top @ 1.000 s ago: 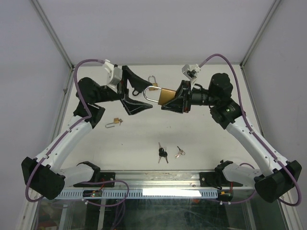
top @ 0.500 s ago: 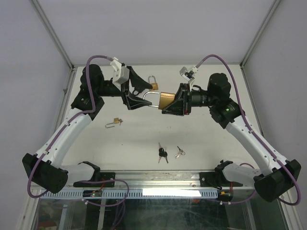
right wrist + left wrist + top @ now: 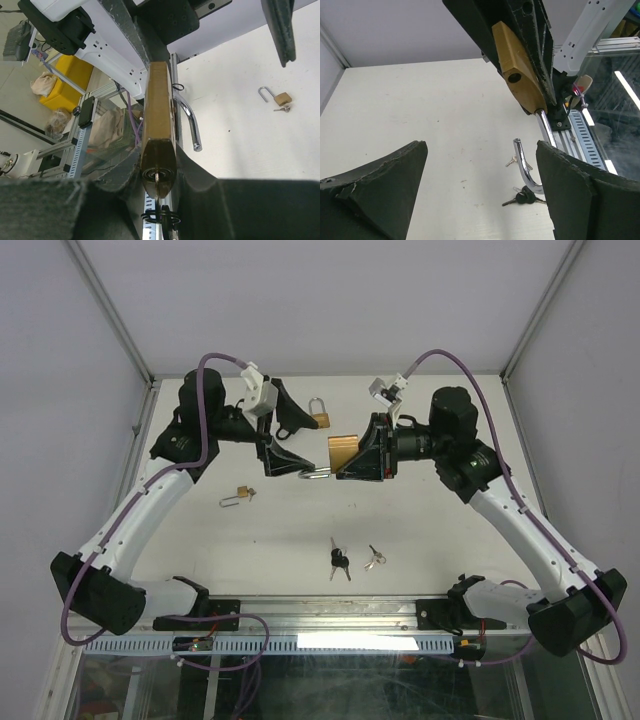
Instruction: Unlock with the key
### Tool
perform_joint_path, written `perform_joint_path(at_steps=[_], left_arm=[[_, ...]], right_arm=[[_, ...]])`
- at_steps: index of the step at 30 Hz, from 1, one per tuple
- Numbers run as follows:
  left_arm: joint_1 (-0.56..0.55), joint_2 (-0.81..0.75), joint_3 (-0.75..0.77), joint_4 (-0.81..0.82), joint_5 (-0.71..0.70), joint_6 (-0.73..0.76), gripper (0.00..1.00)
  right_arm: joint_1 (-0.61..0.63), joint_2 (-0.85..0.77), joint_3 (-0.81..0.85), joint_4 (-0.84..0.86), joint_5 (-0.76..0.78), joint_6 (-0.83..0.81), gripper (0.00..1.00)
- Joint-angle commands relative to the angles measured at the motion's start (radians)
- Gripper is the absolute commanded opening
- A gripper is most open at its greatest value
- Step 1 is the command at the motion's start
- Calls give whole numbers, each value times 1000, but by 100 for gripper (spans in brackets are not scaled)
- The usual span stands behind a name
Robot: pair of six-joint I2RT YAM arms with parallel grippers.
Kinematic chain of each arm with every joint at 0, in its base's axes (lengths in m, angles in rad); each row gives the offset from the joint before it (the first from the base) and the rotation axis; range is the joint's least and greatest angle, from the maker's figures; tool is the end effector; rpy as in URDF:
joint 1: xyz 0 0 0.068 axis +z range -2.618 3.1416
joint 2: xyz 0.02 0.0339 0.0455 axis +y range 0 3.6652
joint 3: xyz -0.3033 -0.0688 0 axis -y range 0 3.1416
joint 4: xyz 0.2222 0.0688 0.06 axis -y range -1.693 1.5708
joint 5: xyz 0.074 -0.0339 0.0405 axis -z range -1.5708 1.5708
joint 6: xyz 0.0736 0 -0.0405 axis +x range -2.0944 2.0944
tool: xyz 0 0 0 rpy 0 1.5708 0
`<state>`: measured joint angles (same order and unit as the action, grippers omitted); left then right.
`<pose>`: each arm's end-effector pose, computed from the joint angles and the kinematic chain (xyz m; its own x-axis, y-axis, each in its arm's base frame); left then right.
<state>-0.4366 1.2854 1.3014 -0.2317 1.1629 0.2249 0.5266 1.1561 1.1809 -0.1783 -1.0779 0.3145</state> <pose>0.2040 -0.1697 0.4460 0.0295 0.0838 -0.9960 0.9989 -0.0394 0.0263 0.1628 0.1696 0.4399 -0.4321 -0.0819 -0.8981 -0.9010 -0.0033 0.4338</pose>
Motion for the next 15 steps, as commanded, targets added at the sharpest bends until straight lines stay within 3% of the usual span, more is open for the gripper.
perform_joint_path(at_steps=[1,7,11,15], left_arm=[[10,-60,54,-74,106,74,93],[22,6,150,-165,170,-14,91],[-73,11,152,-159,-1,-132,85],[-128,-30,59,-67,-111,-186,87]], right_arm=[[-16,-5,89,83,8,-13,0],[-17,20,126,-39,93,-124,0],[-7,25,114,35,98,-120,0],[0,41,108,85,85,-116,0]])
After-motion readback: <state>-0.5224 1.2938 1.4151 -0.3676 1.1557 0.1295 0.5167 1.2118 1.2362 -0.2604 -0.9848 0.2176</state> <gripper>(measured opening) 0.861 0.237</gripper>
